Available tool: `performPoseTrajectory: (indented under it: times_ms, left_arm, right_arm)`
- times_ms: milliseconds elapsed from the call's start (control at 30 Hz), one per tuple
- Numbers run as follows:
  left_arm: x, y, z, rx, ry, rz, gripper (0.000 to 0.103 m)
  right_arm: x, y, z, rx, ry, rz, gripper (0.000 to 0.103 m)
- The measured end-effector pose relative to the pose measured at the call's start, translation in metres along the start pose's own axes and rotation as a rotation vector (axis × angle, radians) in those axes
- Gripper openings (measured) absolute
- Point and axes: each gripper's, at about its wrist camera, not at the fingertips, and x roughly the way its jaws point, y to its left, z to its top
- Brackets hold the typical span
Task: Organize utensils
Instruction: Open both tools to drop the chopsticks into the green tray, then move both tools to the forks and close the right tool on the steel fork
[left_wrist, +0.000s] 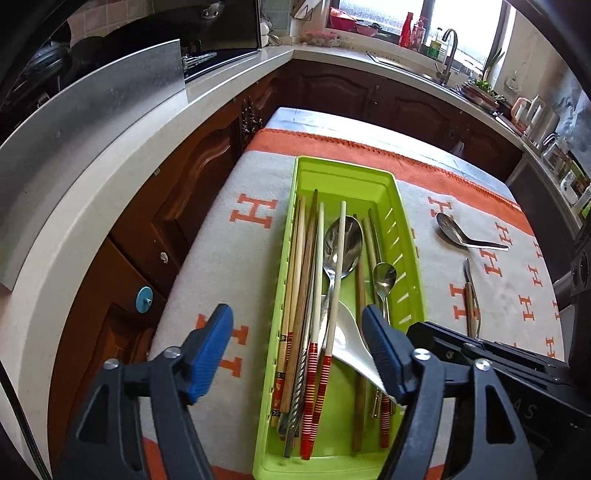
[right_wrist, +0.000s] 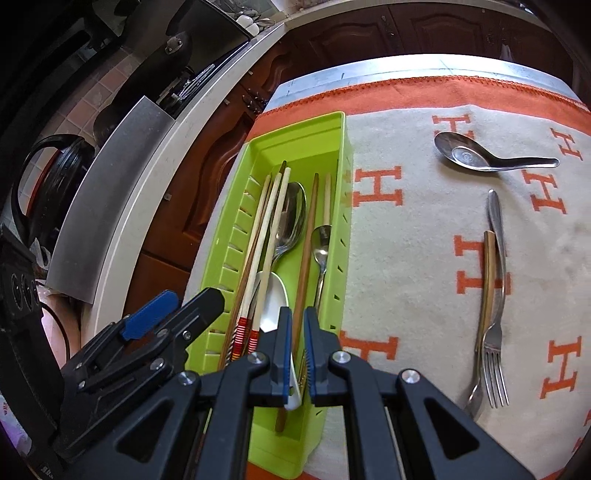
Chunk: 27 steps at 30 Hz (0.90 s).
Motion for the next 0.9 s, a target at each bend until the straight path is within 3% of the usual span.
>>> performPoseTrajectory:
  times_ms: [200,333,900]
  left_arm:
    - [-0.013,0.002,-0.003,0.002,-0.015,0.004,0.079]
    - [-0.018,0.000,-0.007,0.009,-0.015,0.007,0.081]
    - [-0.038,-0.036,-0.019,0.080,-0.024,-0.016,0.088]
  right_arm:
    - [-0.010,0.002,-0.004,-0.038,-0.025,-0.020,0.008]
    - [-0.020,0.003,-0.006,-0.055,-0.052,-0.033,0.015]
    - [-0.063,-0.012,-0.014,-0.063,-0.150,-0.069,0.015]
